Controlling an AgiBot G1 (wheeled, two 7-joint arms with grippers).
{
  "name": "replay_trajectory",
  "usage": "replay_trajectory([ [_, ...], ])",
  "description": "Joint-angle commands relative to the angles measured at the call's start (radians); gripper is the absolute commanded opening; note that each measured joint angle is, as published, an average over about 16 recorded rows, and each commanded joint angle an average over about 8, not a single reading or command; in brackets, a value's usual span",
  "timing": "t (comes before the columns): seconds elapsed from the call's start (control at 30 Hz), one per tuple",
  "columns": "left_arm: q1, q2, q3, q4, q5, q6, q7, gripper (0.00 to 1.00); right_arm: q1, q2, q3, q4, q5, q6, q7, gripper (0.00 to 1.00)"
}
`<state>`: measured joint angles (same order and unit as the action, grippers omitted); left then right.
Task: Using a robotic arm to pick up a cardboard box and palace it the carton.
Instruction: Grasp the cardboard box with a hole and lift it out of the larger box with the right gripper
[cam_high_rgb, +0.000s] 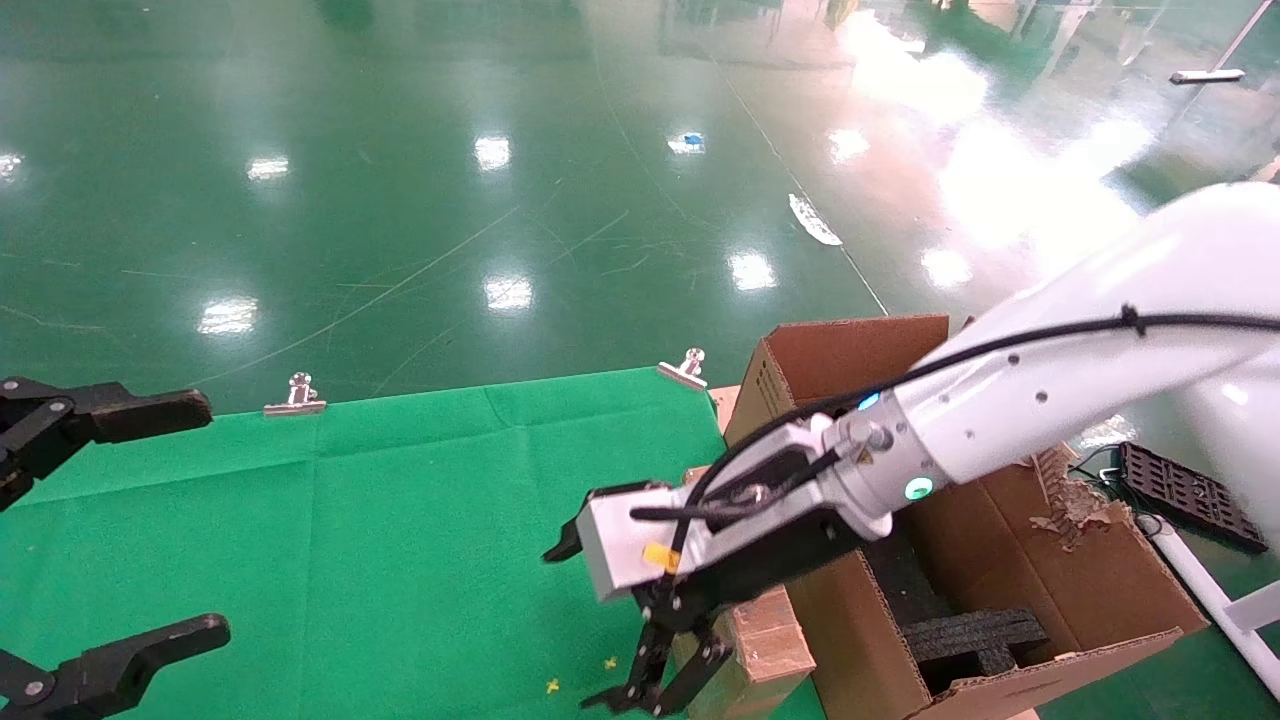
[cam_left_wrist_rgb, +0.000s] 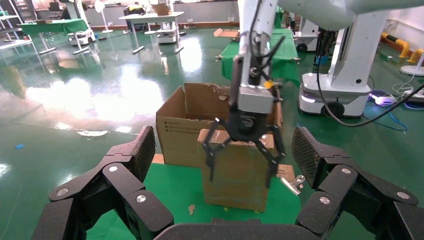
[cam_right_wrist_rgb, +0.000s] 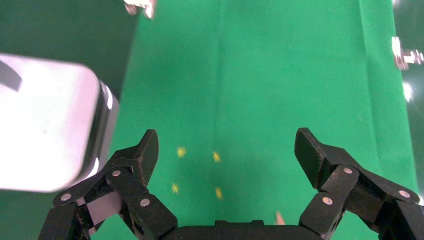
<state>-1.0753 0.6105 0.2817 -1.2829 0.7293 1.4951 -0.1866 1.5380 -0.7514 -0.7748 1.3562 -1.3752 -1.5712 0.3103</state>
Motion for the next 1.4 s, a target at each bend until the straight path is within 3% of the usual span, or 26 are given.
replay_trajectory([
  [0.03,0.0,0.0,0.0,0.0,0.0,0.0,0.0,1.0,0.043,0.001,-0.04,-0.001,-0.03,-0.001,0.021,1.0],
  [0.4,0.0,0.0,0.001,0.0,-0.001,0.0,0.0,1.0,0.31,0.029,-0.26,0.0,-0.084,-0.01,0.116,1.0],
  [0.77,0.0,-0.001,0.002,0.0,-0.001,-0.001,0.001,1.0,0.511,0.017,-0.559,0.0,-0.073,-0.014,0.23,1.0],
  [1.23,-0.001,-0.001,0.003,0.0,-0.002,-0.001,0.001,1.0,0.668,-0.068,-0.849,-0.001,0.02,0.006,0.295,1.0],
  [1.4,-0.001,-0.001,0.003,0.0,-0.002,-0.001,0.002,1.0,0.711,-0.069,-0.896,-0.01,0.001,0.034,0.427,1.0],
])
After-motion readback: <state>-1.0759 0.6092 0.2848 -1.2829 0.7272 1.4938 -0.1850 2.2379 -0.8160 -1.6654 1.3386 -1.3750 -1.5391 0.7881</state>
